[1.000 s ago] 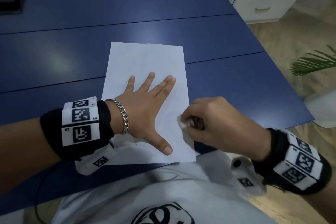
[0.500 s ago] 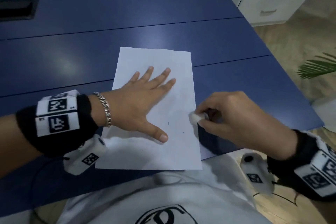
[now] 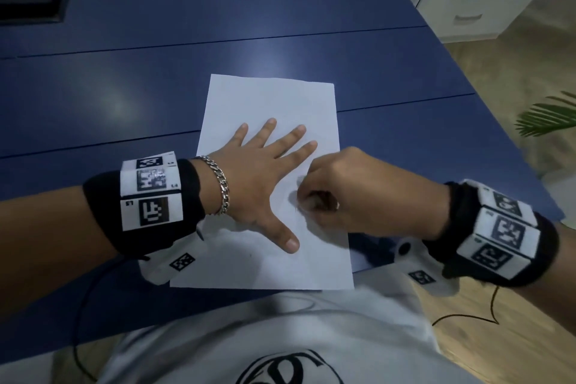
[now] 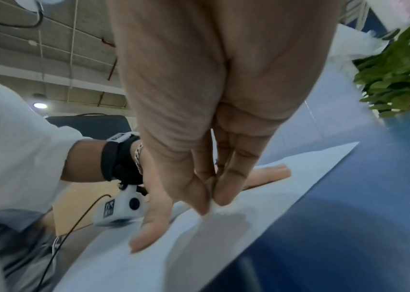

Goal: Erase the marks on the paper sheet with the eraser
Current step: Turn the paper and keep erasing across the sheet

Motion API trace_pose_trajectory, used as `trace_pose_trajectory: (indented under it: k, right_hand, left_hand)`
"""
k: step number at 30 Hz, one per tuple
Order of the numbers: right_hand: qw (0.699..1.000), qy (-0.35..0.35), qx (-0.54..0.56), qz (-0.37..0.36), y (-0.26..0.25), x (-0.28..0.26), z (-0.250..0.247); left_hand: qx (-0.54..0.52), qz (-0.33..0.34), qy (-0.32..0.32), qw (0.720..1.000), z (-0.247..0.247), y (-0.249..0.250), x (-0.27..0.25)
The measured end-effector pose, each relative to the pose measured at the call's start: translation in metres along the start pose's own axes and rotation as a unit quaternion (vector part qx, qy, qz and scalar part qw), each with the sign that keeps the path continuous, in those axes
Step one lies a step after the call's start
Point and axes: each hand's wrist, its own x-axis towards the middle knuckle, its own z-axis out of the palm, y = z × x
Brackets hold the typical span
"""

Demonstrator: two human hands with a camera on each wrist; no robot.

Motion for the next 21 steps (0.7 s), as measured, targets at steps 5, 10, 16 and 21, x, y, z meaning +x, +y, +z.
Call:
trace_pose_trajectory:
  k: [5,10,16,21]
  right_hand:
    - [0.997,0.067,0.009,0.049,0.019,0.013,-0.013]
    - [1.0,-0.01,-0.004,0.01,-0.002,-0.002,0.0]
    - [0.996,0.067,-0.008,0.056,0.018,0.011,-0.013]
    - [0.999,-0.022,-0.028,0.019,-0.001,-0.003,-0.001]
  left_hand:
    - [0.006,0.004,-0.002,1.0,0.001,-0.001,0.0]
    - [0.007,0.0,-0.003,1.0,0.0,0.001,0.0]
    - [0.004,0.003,-0.01,1.0,0.0,0.0,0.001]
    - [0.009,0.0,-0.013,1.0,0.001,0.001,0.001]
